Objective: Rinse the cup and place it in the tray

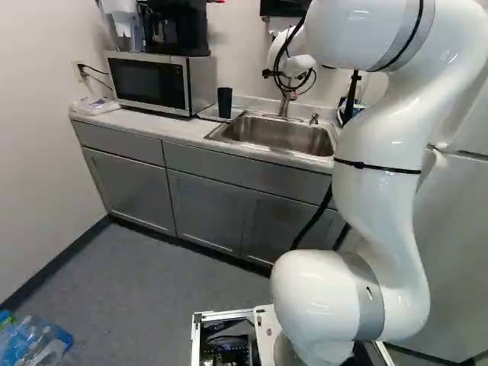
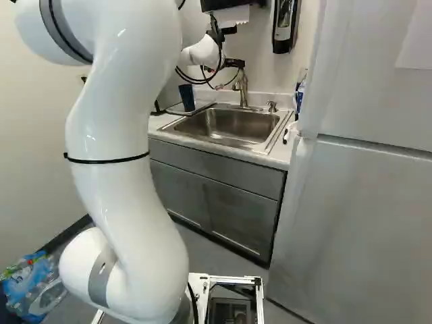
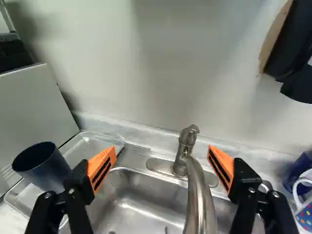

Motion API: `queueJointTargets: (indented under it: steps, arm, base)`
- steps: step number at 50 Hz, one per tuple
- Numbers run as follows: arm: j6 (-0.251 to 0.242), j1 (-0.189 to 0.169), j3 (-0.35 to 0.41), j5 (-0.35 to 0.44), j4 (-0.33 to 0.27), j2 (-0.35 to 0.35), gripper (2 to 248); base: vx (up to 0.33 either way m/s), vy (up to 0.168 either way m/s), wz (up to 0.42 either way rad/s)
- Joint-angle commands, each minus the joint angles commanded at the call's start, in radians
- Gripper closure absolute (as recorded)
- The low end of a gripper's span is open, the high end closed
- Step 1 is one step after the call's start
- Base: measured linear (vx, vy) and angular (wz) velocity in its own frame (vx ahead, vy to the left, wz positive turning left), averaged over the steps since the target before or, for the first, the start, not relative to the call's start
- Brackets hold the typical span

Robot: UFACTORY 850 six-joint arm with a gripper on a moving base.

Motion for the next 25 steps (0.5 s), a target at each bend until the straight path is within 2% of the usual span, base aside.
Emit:
queueJointTargets:
  steps: [25]
  arm:
    - [0.0, -0.045, 0.118, -0.067, 0.0, 0.103, 3]
  base:
    - [0.0, 0.0, 0.0]
